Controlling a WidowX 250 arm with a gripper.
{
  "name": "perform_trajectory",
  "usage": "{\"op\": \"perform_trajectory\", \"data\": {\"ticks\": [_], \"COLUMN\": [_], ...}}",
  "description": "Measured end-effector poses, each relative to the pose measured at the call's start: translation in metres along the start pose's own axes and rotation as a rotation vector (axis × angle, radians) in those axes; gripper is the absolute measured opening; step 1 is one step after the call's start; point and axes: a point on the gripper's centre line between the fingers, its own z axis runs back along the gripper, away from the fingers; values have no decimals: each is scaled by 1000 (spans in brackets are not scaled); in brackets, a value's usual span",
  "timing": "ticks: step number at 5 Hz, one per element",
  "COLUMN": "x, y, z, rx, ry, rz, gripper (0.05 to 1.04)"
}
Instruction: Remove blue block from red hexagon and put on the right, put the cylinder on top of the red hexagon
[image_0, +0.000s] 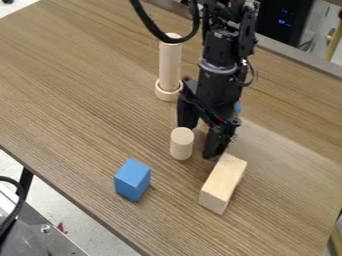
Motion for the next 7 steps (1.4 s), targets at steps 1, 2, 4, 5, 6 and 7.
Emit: {"op": "perform_trajectory", "data": {"ticks": [1,2,4,5,6,7], "x": [-11,-19,-16,-14,-3,11], "y": [7,7,8,11,12,14], "z": [-6,-11,-8,-8,7,32], "rx": [26,24,7,-2,-9,0], "ry": [39,64,46,32,-17,-79], "rz": [-19,-32,-54,-42,-42,-57], "gripper": [958,680,563,563,563,563]}}
